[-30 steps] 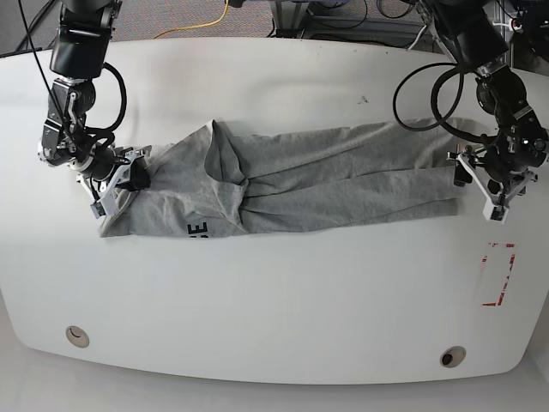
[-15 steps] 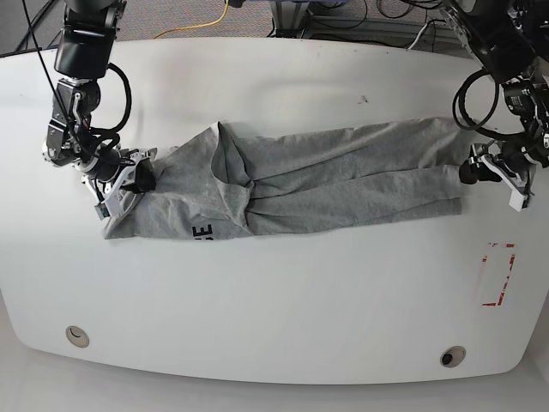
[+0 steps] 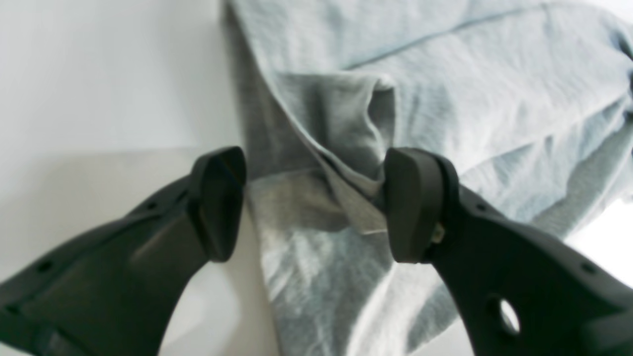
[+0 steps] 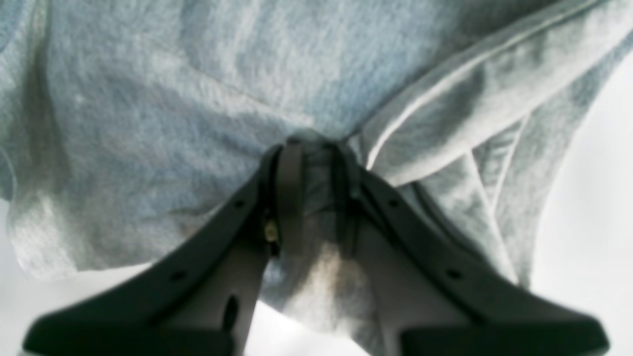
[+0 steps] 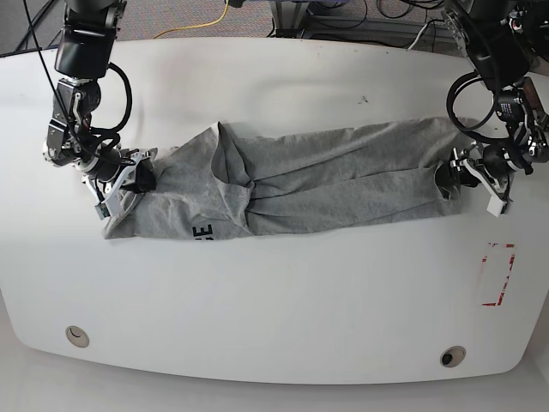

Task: Layout the t-shirt on the table in an organized manner, then fold the t-shirt properly
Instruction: 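Release with the left gripper and move it to the shirt's folded end, then grasp the shirt end with the left gripper and fold it toward the right gripper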

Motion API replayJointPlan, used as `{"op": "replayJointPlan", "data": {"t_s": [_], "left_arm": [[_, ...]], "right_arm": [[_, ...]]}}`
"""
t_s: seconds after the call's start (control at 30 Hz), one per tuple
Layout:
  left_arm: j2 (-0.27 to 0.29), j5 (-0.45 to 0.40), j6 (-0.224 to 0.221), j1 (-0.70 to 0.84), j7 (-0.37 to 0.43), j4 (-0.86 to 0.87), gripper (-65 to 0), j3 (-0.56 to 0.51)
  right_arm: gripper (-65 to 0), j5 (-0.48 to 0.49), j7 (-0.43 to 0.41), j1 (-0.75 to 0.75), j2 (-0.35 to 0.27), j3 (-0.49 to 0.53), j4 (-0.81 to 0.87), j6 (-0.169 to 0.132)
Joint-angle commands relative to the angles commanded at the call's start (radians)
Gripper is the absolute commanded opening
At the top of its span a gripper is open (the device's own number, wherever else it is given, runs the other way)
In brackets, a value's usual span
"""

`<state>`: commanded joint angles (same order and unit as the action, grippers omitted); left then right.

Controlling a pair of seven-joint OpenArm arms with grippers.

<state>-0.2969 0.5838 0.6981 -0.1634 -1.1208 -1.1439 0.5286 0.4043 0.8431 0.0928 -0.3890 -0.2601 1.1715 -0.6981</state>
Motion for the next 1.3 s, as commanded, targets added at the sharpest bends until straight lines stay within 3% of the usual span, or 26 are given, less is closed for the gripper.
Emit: {"op": "replayJointPlan", "data": {"t_s": [0.1, 0.17, 0.23, 0.37, 0.43, 0.63, 0.8, 1.07, 1.3], "left_arm": [[0.002, 0.0, 0.0, 0.002, -0.014, 0.0, -25.4, 0.0], [0.003, -0.002, 0.0, -0.002, -0.02, 0.0, -29.6, 0.0], [0.003, -0.002, 0.0, -0.002, -0.02, 0.0, -37.1, -0.002], [0.002, -0.003, 0.0, -0.005, -0.02, 0.0, -59.0, -0.003], [-0.002, -0.002, 0.0, -0.005, -0.02, -0.002, -62.2, -0.012], [-0.003, 0.0, 0.0, 0.002, -0.025, -0.13, -61.9, -0.052], [-0.002, -0.002, 0.0, 0.031, -0.092, -0.288, -61.9, -0.084], [0.006, -0.002, 0.0, 0.061, -0.152, -0.502, -61.7, -0.221], [0.101, -0.008, 0.0, 0.064, -0.155, -0.575, -61.7, -0.315]], "right_arm": [[-54.1, 0.0, 0.0, 0.0, 0.0, -0.002, 0.0, 0.0], [-54.1, 0.0, 0.0, 0.0, 0.0, -0.003, -0.002, 0.0], [-54.1, 0.0, 0.0, 0.0, 0.0, -0.003, -0.002, 0.0], [-54.1, 0.0, 0.0, 0.0, 0.002, -0.005, 0.0, 0.0], [-54.1, 0.0, 0.0, 0.0, 0.002, -0.005, -0.002, 0.0], [-54.1, 0.0, 0.0, 0.002, 0.002, -0.005, -0.002, 0.0], [-54.1, 0.0, 0.0, 0.002, 0.002, -0.005, -0.002, 0.0], [-54.1, 0.0, 0.0, 0.002, 0.002, -0.005, -0.002, 0.0], [-54.1, 0.0, 0.0, 0.002, 0.003, -0.005, -0.002, 0.0]]}}
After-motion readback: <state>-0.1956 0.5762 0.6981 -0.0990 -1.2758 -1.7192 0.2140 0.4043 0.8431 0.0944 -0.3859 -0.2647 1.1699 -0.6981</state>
